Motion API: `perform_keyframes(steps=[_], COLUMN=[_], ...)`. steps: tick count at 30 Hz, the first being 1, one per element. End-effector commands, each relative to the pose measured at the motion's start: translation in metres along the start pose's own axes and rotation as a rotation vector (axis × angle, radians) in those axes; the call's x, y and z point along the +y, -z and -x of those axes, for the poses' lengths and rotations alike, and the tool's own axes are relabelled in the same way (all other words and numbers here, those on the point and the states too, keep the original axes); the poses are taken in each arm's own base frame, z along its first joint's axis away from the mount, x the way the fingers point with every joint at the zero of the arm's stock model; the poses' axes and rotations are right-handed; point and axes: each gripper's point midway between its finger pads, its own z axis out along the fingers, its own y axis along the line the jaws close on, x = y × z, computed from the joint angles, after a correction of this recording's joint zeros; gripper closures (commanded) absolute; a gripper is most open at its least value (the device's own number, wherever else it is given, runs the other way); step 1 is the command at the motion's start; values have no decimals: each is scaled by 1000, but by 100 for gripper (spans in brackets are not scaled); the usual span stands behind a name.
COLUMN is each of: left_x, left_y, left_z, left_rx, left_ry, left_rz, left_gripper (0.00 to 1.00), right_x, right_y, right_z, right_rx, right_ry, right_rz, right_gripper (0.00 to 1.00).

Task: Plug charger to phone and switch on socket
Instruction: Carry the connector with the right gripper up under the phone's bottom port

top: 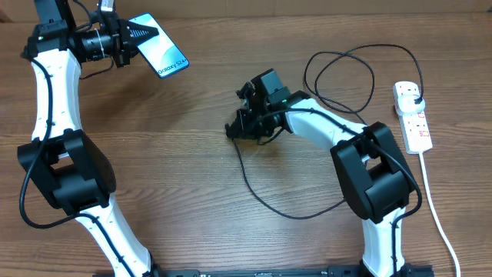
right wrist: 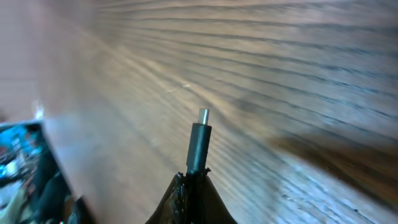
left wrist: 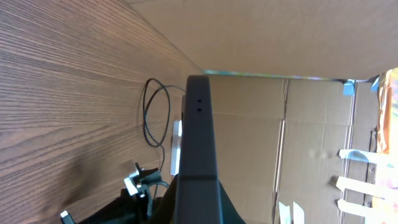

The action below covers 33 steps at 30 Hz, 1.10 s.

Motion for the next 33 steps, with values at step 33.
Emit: perform_keyframes(steps=[33], left_x=[-57], left_y=[-57], left_z=[-69], left_rx=[294], left_ry=[-152], left_rz=[-248], left_gripper=[96], right_x=[134], right_y=[185], right_z=[-6], right_rx=[-427], right_ry=[186], right_rz=[403], right_gripper=[96])
